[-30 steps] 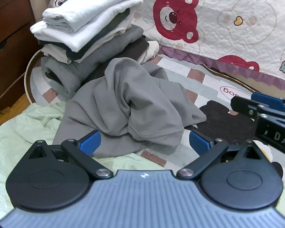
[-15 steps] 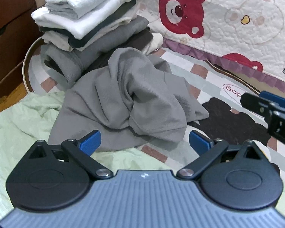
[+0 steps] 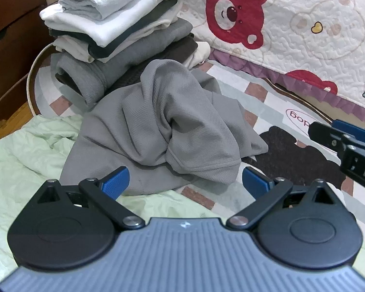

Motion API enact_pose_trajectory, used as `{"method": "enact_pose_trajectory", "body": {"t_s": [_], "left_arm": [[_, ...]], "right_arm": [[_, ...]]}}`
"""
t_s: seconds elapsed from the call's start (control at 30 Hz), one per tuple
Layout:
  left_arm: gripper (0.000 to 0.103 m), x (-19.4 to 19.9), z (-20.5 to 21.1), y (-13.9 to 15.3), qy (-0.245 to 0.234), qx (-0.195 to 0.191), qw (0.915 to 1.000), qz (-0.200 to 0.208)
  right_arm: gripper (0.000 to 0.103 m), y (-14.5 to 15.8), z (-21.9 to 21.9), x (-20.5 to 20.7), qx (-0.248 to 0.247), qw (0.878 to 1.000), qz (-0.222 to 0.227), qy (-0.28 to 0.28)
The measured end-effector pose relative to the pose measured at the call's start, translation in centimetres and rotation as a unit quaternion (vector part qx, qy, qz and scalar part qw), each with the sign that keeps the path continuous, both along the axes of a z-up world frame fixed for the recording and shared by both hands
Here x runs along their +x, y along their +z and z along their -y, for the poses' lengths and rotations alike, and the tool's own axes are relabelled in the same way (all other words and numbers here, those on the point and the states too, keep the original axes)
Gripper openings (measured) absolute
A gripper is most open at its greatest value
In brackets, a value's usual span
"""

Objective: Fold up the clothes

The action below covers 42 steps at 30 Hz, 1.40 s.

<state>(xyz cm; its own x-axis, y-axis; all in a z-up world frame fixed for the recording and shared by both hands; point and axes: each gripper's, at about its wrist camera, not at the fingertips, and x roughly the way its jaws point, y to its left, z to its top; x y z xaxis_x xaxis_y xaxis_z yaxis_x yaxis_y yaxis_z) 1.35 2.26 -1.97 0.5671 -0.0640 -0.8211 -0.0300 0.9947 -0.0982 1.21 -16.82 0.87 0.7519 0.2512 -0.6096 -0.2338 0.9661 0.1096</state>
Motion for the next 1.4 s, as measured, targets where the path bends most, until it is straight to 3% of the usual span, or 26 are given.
{"method": "enact_pose_trajectory", "body": {"t_s": [1.03,1.27,1.33,1.4], "left_arm": [[0.101,0.1,-1.9,-0.7,0.004,-0.014,0.9998,-0.011],[0.100,0.5,-2.5,-2.0,0.015,-0.007,0.9998,-0.014],[0.100,0.6,-3.0,-2.4,0.021,0.000,0.9998,-0.007],[0.100,0.9,-3.5,-2.7,0.019,-0.002,0.9998,0.002]], "right_arm": [[0.052,-0.5,-1.5,0.3,-0.023,1.000,-0.002,0.000],[0.054,-0.7,-2.0,0.3,-0.037,0.999,-0.008,0.002],[0.056,-0.2,-2.6,-0.1,-0.041,0.999,0.002,0.014],[0.071,0.5,-3.2,-0.4,-0.035,0.998,0.025,0.042]]}}
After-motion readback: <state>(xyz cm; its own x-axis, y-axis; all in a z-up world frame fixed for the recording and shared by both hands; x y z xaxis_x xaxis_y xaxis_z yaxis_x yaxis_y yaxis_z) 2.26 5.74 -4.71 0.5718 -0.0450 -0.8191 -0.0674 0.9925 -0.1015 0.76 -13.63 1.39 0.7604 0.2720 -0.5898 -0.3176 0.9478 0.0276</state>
